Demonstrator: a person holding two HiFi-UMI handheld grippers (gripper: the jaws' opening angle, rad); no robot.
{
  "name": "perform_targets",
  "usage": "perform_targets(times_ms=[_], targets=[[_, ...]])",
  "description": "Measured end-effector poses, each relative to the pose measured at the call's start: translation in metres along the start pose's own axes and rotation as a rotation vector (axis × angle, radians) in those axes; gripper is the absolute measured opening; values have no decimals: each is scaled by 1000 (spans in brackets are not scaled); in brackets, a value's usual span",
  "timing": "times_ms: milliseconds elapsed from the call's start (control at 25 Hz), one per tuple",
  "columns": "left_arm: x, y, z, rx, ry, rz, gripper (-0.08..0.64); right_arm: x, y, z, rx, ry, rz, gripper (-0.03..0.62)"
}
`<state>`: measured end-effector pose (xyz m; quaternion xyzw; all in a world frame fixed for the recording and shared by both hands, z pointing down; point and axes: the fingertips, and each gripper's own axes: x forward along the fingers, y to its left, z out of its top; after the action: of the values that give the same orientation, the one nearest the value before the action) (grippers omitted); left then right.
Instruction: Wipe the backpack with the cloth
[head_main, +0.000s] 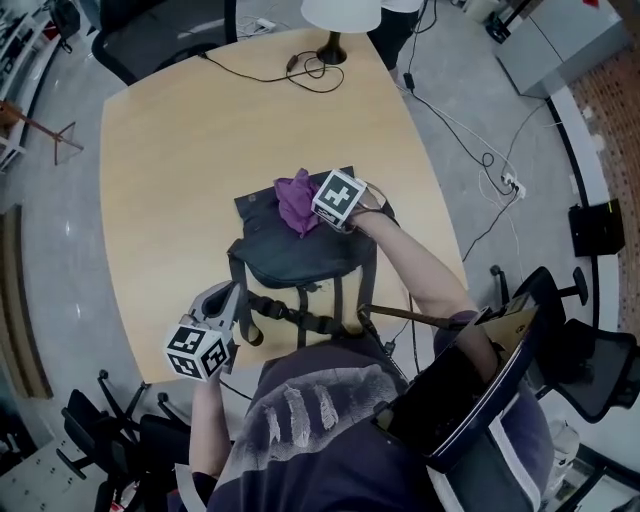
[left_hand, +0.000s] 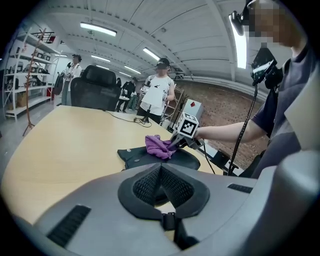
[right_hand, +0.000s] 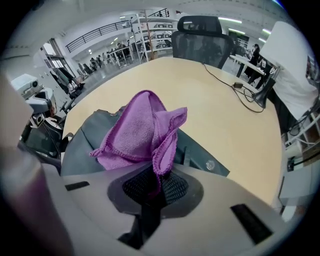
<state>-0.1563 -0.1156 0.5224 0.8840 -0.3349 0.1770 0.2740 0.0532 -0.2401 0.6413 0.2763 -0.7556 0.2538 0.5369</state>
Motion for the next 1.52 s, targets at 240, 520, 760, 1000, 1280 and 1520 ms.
perform_targets(times_ms=[240,520,760,1000,1280,1520], targets=[[5,-9,-6,5,12,-13,7,-16,-47,-35,21,46,-115,31],[11,-17,-16,0,44,-17,7,-47,-79,-61,25,73,-194,31],[22,-31,-3,42,32,-65,8,-82,-95,-73,122,-15,-216,31],[37,-46,5,84,32,-119,7,-157,-99,-70,150,-183,-311,31],[43,-62,0,101,46,-154,8,-110,-48,-82,-18,-103,-274,31],[24,-49,-3,79,39,-101,7,-62,22,-47,-43,-155,-72,31]])
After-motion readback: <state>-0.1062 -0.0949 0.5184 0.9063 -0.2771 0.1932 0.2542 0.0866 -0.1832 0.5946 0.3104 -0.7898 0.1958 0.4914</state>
